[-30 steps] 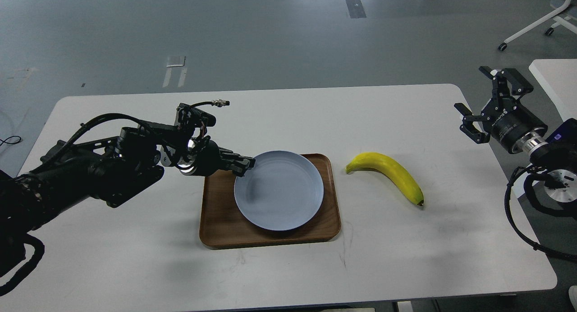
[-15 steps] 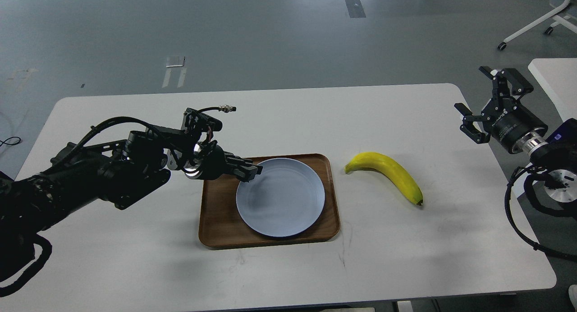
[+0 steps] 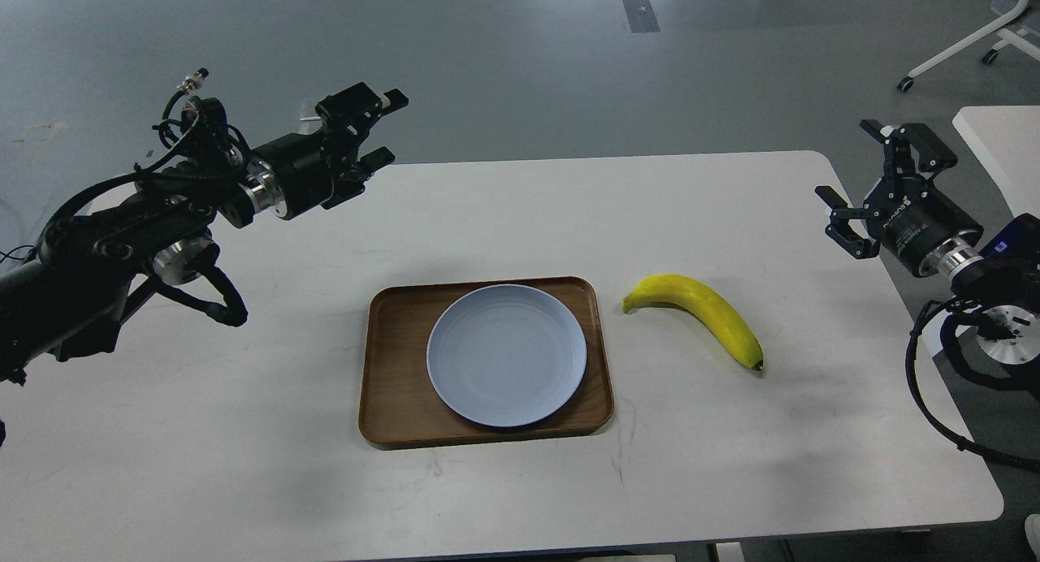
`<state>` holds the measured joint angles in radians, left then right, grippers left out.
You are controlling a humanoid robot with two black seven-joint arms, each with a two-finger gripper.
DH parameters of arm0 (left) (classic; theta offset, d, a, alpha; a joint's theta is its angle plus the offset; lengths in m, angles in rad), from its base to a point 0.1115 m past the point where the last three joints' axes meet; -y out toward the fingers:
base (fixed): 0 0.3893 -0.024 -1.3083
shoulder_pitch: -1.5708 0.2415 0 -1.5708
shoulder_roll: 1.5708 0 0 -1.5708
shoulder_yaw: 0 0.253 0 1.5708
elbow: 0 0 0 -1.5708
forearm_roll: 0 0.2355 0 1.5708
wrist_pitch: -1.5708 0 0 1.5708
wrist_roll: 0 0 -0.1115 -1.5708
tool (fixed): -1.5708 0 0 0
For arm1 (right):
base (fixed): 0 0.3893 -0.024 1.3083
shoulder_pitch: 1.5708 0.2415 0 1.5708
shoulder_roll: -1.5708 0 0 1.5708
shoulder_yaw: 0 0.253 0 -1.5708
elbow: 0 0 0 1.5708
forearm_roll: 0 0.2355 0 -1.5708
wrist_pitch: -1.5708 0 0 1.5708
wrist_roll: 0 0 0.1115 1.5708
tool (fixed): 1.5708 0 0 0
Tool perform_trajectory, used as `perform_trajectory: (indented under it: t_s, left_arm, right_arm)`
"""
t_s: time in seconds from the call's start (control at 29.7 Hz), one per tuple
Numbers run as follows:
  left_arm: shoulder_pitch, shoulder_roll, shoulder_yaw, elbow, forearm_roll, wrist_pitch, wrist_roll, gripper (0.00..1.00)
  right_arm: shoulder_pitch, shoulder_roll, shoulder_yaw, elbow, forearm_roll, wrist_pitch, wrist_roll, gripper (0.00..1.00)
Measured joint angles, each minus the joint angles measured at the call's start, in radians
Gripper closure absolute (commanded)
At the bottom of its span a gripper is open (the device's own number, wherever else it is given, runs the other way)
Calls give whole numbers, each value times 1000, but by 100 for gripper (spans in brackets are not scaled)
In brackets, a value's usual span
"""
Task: Place banana on plate with both arms
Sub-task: 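Release the plate and lift the left gripper back away from the tray, then reach the right gripper to the yellow banana and grasp it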
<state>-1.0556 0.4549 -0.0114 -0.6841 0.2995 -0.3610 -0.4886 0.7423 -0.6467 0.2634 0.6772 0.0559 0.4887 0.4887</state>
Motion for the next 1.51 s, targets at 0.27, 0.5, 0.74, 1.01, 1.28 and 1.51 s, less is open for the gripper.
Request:
perform_trajectory:
  t_s: [0.27, 0.5, 0.74, 1.01, 1.28, 1.51]
  left_arm:
    - [221, 100, -267, 12, -210, -126, 0, 2]
    - [378, 91, -553, 21, -260, -128, 0, 2]
    - [409, 97, -559, 23, -261, -128, 0, 2]
    - [413, 93, -548, 22, -254, -128, 25, 2]
    - [413, 90, -546, 20, -250, -128, 25, 2]
    - [413, 90, -545, 19, -247, -128, 25, 2]
  right_arm:
    - [3, -9, -12, -23, -2, 0, 0, 0]
    - [-2, 0, -19, -30, -11, 0, 0, 0]
    - [82, -7, -29, -10, -351, 0, 0, 0]
    - [270, -70, -74, 124, -816, 0, 0, 0]
    - [398, -67, -335, 225, -1326, 0, 0, 0]
    - [434, -30, -453, 223, -1489, -34, 0, 0]
